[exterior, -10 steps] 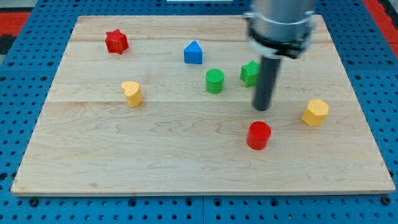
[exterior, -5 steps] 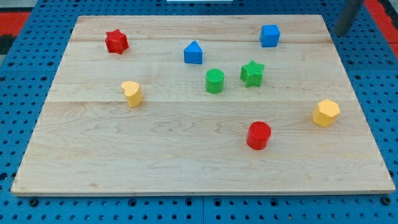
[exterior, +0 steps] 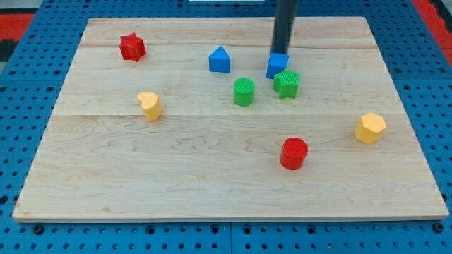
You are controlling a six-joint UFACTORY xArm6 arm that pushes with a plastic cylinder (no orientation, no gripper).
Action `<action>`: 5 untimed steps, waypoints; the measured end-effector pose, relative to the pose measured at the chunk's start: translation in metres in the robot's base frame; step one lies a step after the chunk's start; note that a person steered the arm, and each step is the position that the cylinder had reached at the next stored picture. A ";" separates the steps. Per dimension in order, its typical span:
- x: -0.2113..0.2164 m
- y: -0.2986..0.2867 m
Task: Move your arm diagonal to the top left of the blue triangle
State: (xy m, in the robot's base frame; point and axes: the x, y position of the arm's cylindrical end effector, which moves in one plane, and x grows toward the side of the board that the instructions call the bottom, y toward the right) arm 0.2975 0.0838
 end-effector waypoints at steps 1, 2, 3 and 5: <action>-0.015 0.013; -0.057 -0.027; -0.071 -0.094; -0.022 -0.125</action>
